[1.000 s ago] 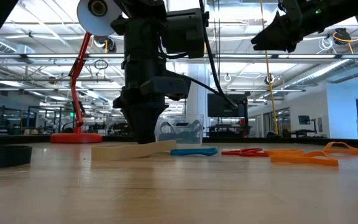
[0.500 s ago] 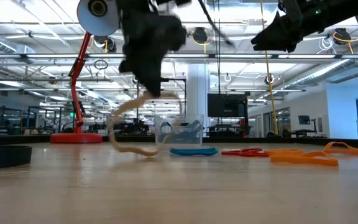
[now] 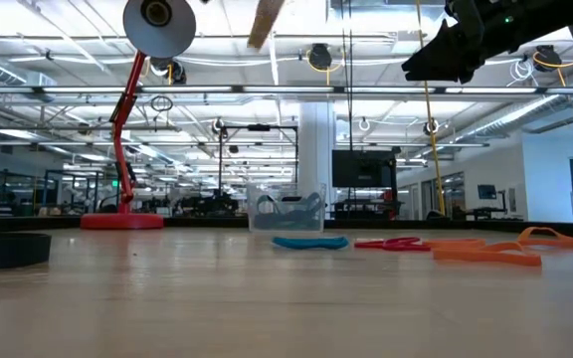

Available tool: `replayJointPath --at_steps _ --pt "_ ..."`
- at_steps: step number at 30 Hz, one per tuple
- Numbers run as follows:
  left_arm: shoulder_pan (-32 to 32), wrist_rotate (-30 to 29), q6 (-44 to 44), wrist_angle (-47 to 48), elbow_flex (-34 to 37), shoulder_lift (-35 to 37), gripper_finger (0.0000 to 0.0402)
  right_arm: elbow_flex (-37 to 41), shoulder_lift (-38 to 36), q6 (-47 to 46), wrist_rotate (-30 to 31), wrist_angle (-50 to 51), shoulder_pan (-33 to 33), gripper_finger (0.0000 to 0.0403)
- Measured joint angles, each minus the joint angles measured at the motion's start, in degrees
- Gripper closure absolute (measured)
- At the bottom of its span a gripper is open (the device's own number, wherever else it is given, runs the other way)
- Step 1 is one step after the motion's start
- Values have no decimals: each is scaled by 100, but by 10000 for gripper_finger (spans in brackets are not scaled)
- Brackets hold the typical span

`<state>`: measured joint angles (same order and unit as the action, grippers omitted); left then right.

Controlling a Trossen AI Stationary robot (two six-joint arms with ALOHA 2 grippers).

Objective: Pick and place rubber bands into bin
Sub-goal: Put the light brown rubber band into the transparent bin

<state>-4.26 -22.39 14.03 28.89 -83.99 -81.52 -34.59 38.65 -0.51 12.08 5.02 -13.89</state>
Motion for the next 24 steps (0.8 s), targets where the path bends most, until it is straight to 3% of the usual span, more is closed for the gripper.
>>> replayJointPath --at_steps 3,10,15,24 --pt "86 -76 -527 -742 -9 67 393 0 0 31 7 0 0 195" --pt "399 -277 -1190 -1316 -7 154 394 0 0 34 13 1 1 195" --pt "819 -665 -1424 -1325 0 156 397 0 0 33 23 0 2 195" --pt "1576 -712 -1539 -1138 2 -417 395 0 0 140 220 -1 2 195"
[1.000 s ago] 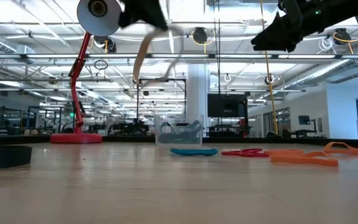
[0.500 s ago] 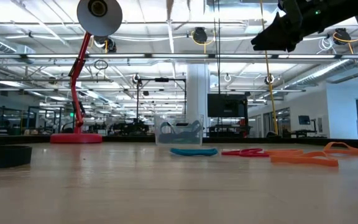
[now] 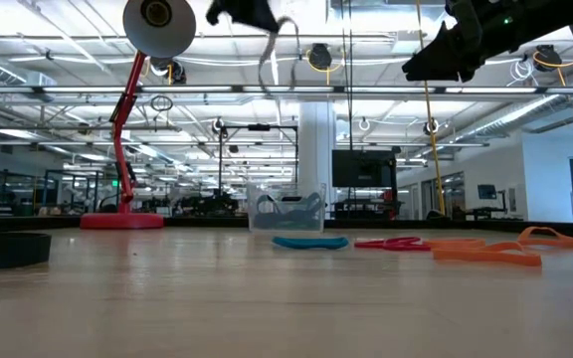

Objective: Pick and place rubber bands into bin
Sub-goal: Put the light brown rubber band into the transparent bin

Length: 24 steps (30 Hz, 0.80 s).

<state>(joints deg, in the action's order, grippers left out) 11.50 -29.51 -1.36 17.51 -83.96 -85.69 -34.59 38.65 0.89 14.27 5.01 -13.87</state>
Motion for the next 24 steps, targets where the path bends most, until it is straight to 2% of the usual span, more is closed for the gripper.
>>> replayJointPath --at_steps 5,24 --pt "289 -51 14 44 0 -586 397 0 0 -1 406 1 -5 195" --pt "986 15 247 -97 0 -2542 390 0 2 -193 390 27 -4 195"
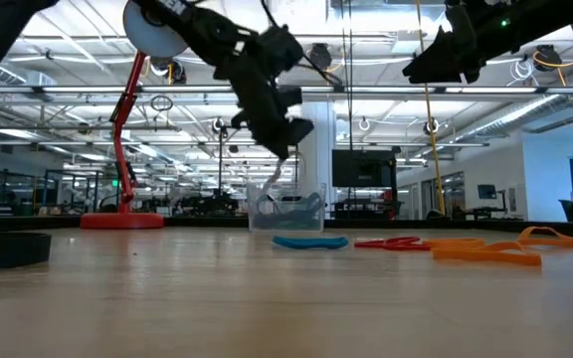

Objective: Pick and place rubber bands into bin
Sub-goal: Put the light brown rubber band into the transparent bin, then put the light blue rubber band into the transparent bin

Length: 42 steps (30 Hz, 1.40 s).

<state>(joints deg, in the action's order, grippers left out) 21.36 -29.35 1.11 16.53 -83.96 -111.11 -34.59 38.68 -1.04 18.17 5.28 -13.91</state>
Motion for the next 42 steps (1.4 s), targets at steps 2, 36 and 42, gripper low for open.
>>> replayJointPath --at_steps 2,36,42 --pt "7 127 36 -1 0 -154 394 0 -1 -1 -2 13 0 195" --pt "-24 399 74 -49 0 -461 263 503 -2 -282 -24 -532 0 195" --pt "-90 399 -20 192 0 -5 185 503 -2 -282 -24 -540 0 195"
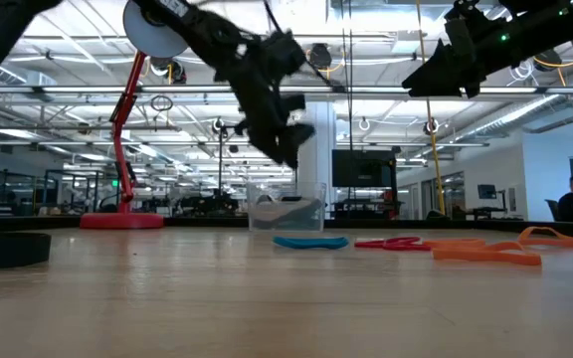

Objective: Pick and place rubber bands into bin
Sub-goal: Put the light blue rubber band into the transparent bin

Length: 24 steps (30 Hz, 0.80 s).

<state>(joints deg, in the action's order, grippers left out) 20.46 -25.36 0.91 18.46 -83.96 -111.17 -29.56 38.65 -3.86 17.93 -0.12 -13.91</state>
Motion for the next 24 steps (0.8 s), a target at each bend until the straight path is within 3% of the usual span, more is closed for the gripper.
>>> replayJointPath --at_steps 3,9,15,24 --pt "-92 104 -79 16 0 486 167 0 0 2 0 -11 0 195" --pt "-371 1570 -10 387 -2 1710 156 0 0 2 -2 -57 0 195" --pt "-646 2579 436 1180 -2 2778 155 0 0 4 -4 -147 0 195" --pt "-1275 3053 977 2190 -2 3595 155 0 0 24 -4 -144 0 195"
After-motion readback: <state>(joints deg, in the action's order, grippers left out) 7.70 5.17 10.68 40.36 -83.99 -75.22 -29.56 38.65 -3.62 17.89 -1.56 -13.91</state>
